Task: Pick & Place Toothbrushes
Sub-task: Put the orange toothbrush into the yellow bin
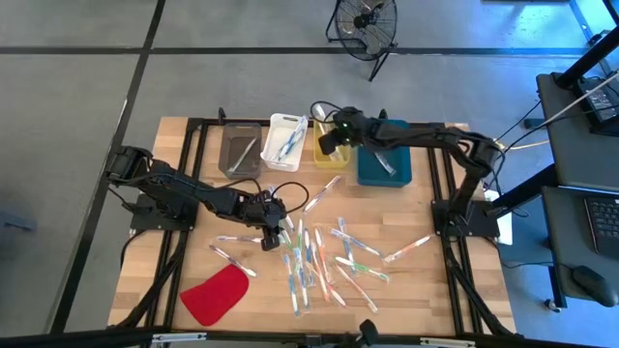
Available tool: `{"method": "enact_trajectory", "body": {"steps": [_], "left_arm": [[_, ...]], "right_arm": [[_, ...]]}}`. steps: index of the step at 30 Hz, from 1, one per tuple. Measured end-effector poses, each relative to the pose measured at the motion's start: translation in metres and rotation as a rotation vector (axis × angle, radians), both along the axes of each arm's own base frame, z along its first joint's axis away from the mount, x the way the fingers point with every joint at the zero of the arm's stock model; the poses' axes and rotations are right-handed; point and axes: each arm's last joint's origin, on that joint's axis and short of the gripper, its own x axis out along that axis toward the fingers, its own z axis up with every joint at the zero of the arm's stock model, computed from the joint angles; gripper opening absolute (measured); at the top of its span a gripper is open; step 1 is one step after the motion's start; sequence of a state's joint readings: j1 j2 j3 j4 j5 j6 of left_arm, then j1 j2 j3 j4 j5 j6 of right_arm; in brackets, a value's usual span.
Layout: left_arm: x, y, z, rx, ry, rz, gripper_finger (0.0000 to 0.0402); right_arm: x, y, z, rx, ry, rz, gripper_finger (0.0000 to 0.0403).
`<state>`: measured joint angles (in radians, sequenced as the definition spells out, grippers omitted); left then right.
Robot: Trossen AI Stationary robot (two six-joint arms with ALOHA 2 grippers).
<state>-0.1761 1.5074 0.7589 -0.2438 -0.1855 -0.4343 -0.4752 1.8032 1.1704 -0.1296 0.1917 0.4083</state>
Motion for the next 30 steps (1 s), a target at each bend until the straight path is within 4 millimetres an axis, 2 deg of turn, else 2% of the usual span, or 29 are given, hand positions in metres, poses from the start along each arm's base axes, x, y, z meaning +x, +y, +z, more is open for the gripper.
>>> {"method": "enact_trajectory", "body": {"steps": [14, 19, 25, 30], "left_arm": [[0.0, 0.0, 0.0, 0.001, 0.001, -0.002, 0.0169], [-0.001, 0.0, -0.001, 0.001, 0.011, -0.001, 0.0169], [-0.007, -0.002, 0.001, 0.001, 0.111, 0.014, 0.0169], [-0.014, -0.012, 0.001, -0.024, 0.199, -0.023, 0.0169]], "right_arm": [[0.002, -0.003, -0.026, 0.071, 0.081, -0.035, 0.0022], [0.003, -0.003, -0.027, 0.076, 0.083, -0.038, 0.0027], [0.002, -0.003, -0.031, 0.092, 0.1, -0.046, 0.0018], [0.002, -0.004, -0.035, 0.097, 0.11, -0.047, 0.0032]]}}
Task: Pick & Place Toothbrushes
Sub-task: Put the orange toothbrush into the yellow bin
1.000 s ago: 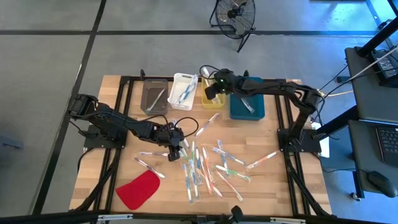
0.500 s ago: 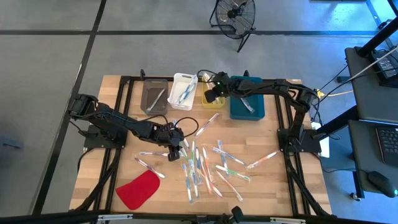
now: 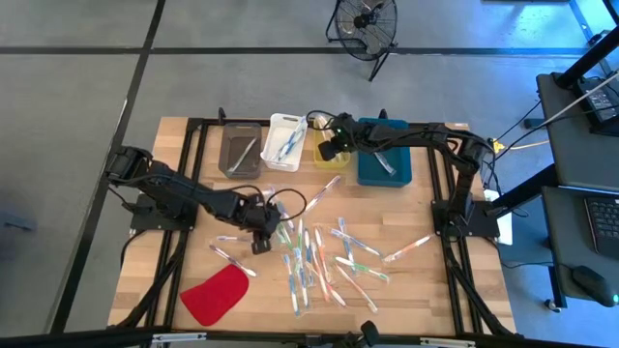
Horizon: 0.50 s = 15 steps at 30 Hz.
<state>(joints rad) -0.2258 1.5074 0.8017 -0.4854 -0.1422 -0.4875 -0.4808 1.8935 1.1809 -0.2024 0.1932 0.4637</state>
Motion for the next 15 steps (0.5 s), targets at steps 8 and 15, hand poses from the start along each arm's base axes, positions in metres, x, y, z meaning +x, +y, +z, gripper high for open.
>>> {"method": "enact_trajectory", "body": {"steps": [8, 15], "left_arm": [[-0.013, -0.018, -0.003, -0.069, 0.108, -0.052, 0.0169], [-0.024, -0.028, -0.005, -0.053, 0.178, -0.08, 0.0169]], "right_arm": [[0.002, -0.001, 0.001, -0.011, -0.019, 0.005, 0.0054], [0.002, -0.001, 0.002, -0.027, -0.017, 0.025, 0.0096]]}}
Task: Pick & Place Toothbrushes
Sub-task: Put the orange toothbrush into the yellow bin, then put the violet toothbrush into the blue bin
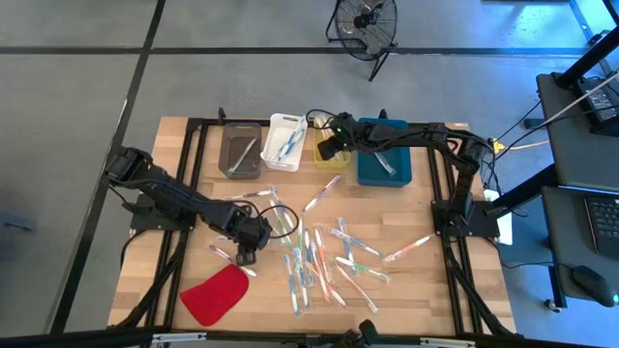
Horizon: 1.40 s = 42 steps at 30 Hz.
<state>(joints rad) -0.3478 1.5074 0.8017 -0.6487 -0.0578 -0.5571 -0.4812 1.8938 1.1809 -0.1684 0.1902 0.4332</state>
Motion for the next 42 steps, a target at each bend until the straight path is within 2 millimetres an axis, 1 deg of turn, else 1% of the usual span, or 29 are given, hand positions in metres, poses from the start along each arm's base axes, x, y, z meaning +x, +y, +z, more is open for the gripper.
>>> {"method": "enact_trajectory", "body": {"steps": [4, 9, 13, 16, 20, 22, 27, 30, 37, 42], "left_arm": [[-0.002, -0.005, 0.0, 0.027, -0.006, -0.088, 0.0169], [-0.002, -0.005, 0.0, 0.101, -0.031, -0.084, 0.0169], [-0.001, -0.003, 0.0, 0.156, -0.046, -0.069, 0.0169], [0.0, -0.004, -0.004, 0.139, -0.053, -0.071, 0.0169], [-0.002, -0.003, -0.012, 0.117, -0.06, -0.067, 0.0169], [-0.005, -0.002, -0.014, 0.12, -0.051, -0.053, 0.0169], [-0.006, -0.003, -0.017, 0.094, -0.03, -0.056, 0.0169], [-0.005, -0.003, -0.019, 0.094, -0.022, -0.056, 0.0168], [-0.004, -0.003, -0.025, 0.111, 0.003, -0.057, 0.0168], [-0.004, -0.003, -0.026, 0.113, 0.009, -0.057, 0.0166]], "right_arm": [[0.0, 0.0, 0.0, -0.001, 0.001, 0.004, 0.0138], [0.0, 0.001, 0.004, 0.035, -0.034, 0.073, 0.0185], [-0.001, 0.0, 0.006, 0.09, -0.067, 0.129, 0.0202], [-0.002, -0.001, 0.01, 0.113, -0.086, 0.166, 0.0205], [-0.007, -0.001, 0.015, 0.131, -0.08, 0.186, 0.0197], [-0.009, 0.0, 0.021, 0.121, -0.082, 0.198, 0.0189], [-0.017, 0.005, 0.04, 0.099, -0.08, 0.223, 0.016], [-0.023, 0.008, 0.057, 0.076, -0.096, 0.236, 0.0143], [-0.041, 0.025, 0.087, 0.061, -0.081, 0.276, 0.0107], [-0.051, 0.044, 0.099, 0.047, -0.004, 0.297, 0.0088]]}}
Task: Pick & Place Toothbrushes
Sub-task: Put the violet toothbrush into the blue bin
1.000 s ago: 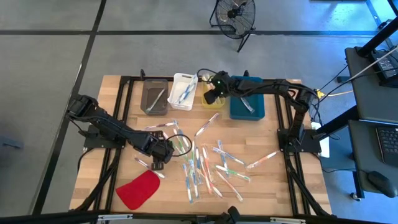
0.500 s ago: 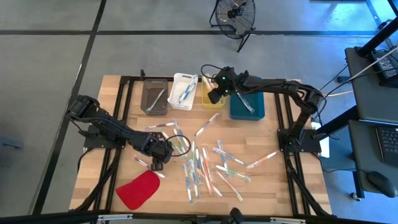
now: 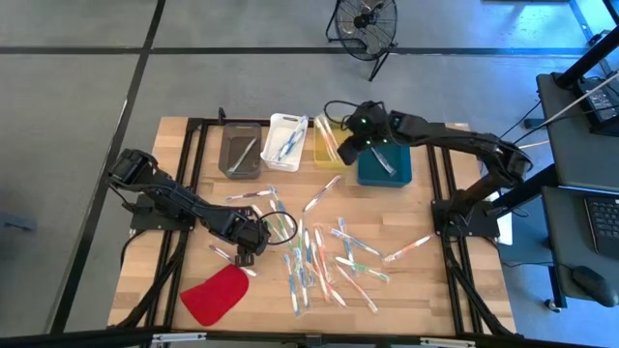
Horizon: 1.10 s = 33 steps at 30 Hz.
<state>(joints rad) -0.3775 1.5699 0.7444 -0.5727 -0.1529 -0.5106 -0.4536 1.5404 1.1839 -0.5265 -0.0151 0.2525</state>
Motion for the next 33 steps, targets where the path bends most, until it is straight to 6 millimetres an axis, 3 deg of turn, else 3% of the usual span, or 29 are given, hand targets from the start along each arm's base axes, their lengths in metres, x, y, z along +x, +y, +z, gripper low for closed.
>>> {"method": "enact_trajectory", "body": {"steps": [10, 17, 23, 33], "left_arm": [[-0.001, 0.0, -0.001, -0.013, 0.01, -0.003, 0.0085], [-0.001, 0.0, -0.001, 0.012, 0.011, -0.033, 0.0035], [-0.001, 0.0, -0.001, 0.019, 0.011, -0.051, 0.0028], [-0.005, 0.004, 0.009, 0.064, -0.004, -0.058, 0.0027]], "right_arm": [[-0.009, 0.037, 0.004, -0.139, 0.206, -0.02, 0.0057], [-0.016, 0.052, -0.014, -0.128, 0.232, -0.069, 0.0039], [-0.041, 0.068, -0.028, -0.133, 0.23, -0.156, 0.0027], [-0.082, 0.101, -0.048, -0.115, 0.05, -0.165, 0.0007]]}}
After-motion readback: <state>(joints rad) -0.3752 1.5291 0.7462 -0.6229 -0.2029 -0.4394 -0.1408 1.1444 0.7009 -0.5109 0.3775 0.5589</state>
